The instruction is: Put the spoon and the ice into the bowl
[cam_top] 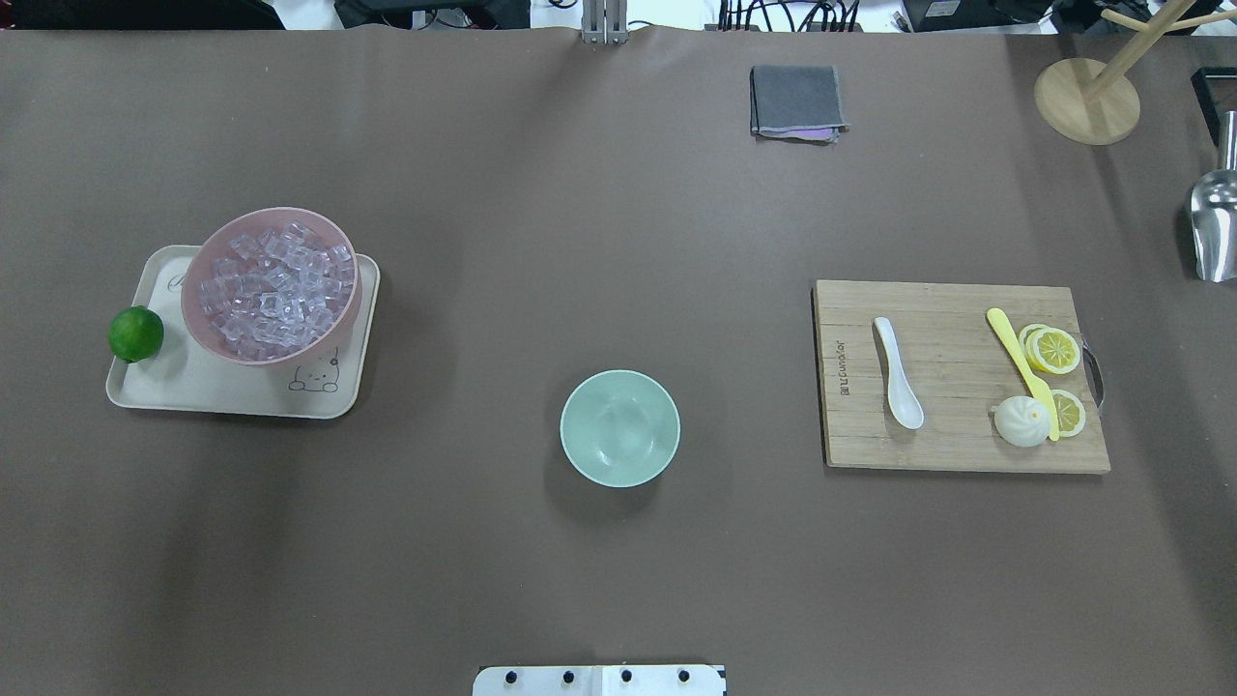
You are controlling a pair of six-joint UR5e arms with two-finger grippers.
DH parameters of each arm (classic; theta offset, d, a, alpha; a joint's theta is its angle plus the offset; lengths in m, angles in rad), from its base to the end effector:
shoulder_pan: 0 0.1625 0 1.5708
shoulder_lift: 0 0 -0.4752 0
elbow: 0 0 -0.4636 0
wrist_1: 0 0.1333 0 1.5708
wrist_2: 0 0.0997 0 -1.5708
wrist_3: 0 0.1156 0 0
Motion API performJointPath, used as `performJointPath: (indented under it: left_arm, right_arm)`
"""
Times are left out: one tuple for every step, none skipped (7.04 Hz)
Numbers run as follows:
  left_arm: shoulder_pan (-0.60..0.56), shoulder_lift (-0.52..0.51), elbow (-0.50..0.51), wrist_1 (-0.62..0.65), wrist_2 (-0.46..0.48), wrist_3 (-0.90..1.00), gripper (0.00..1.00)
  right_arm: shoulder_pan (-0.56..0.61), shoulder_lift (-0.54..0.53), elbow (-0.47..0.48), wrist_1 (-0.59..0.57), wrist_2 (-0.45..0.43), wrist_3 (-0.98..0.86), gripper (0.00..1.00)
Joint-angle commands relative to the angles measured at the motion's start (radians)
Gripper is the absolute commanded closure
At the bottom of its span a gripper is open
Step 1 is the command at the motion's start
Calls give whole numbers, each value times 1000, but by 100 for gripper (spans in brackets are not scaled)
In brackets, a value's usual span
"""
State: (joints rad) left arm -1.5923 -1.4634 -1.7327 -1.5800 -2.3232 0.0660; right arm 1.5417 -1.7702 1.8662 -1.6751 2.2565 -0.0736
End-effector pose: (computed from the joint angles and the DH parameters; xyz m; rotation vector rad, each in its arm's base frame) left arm -0.0654 -0.5156 0.6876 0.0935 0.7489 0.0663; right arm 0.0465 -0.4678 0.6741 0.0073 -0.6860 -0.0958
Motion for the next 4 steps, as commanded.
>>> performJointPath:
  left_arm:
    - [2, 0, -2, 0, 1, 3, 2]
    - [2, 0, -4, -2, 2, 3, 2]
    - [2, -2, -4, -2, 11, 3, 2]
    - [2, -14, 4, -3, 13, 0, 2]
  right_arm:
    - [0, 0, 1, 0, 0, 0, 0]
    - [0, 0, -1, 0, 0, 0, 0]
    - [0, 0, 1, 2, -2, -2, 0]
    - [0, 3, 4, 11, -2, -2, 0]
